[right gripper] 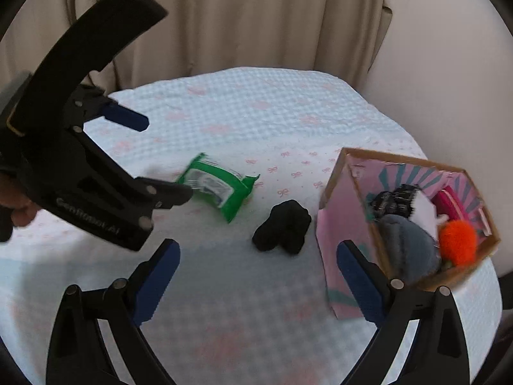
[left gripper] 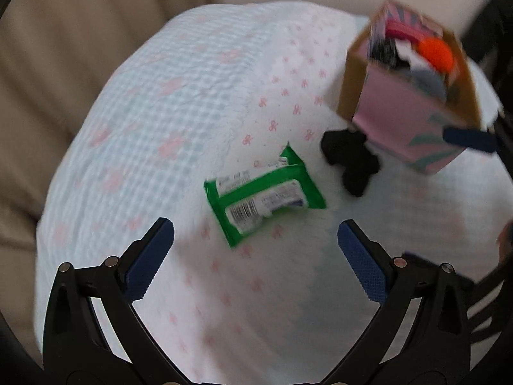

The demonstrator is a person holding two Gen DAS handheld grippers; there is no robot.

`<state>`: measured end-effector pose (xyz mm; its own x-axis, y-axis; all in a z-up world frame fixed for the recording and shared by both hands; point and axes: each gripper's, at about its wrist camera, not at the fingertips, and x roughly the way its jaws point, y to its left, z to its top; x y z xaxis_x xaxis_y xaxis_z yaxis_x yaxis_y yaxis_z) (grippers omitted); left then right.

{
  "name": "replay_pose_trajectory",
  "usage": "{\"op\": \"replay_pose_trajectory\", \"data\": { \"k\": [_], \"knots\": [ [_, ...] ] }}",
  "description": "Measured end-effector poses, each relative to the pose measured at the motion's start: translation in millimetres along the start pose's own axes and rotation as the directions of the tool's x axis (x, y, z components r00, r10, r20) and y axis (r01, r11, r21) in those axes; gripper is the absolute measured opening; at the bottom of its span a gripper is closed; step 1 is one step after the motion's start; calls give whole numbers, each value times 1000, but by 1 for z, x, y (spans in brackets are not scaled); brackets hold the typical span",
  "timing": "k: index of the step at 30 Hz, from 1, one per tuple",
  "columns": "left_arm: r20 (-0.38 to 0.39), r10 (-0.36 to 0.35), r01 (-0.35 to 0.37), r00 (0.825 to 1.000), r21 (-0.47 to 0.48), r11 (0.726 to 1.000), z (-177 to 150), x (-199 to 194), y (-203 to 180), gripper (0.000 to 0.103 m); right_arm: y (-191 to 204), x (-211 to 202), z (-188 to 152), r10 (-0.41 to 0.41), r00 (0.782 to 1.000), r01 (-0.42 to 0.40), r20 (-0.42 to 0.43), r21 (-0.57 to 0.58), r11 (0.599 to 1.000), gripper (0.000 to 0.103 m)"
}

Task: Organize soft objects
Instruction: 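Grasp the green wipes packet with the left tool while the right tool grasps the black gloves, then carry the green wipes and black gloves over the cardboard box with both tools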

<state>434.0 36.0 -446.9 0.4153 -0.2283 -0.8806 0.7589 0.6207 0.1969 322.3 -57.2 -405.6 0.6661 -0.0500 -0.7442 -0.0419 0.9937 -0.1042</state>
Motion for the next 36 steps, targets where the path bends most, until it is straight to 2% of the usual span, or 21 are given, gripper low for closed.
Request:
{"op": "replay_pose_trajectory", "data": {
  "k": [2,6,12,15,18,20,22,28,36],
  "knots": [
    [-4,-14,14,1000,65,998,5,22,0,102,0,23,-2,-11,1000,11,2,-5,1000,97],
    [-19,-7,11,1000,204,979,9,56,-8,98,3,63,-7,-32,999,32,-9,-39,999,82],
    [-30,-4,13,1000,308,951,12,86,-21,91,-3,93,-12,-95,995,93,-31,-46,995,74],
    [-25,-39,44,999,292,955,17,91,-17,87,-9,105,-13,-95,993,94,-64,-29,995,65],
    [-19,-64,66,998,275,959,17,92,-10,74,-13,111,-9,-71,996,71,-61,-4,997,62],
    [-20,-73,76,997,264,962,16,91,-7,67,-14,112,-6,-63,996,63,-58,-3,998,56],
    [-23,-77,80,997,254,964,15,90,-7,63,-16,116,-3,-37,997,38,-63,11,999,44],
    [-34,-58,65,998,234,970,10,80,-11,50,-17,118,4,9,997,-7,-71,35,999,18],
    [-11,-60,60,998,68,996,2,39,8,47,-29,92,12,22,997,-16,-69,91,996,16]
  ]
}}
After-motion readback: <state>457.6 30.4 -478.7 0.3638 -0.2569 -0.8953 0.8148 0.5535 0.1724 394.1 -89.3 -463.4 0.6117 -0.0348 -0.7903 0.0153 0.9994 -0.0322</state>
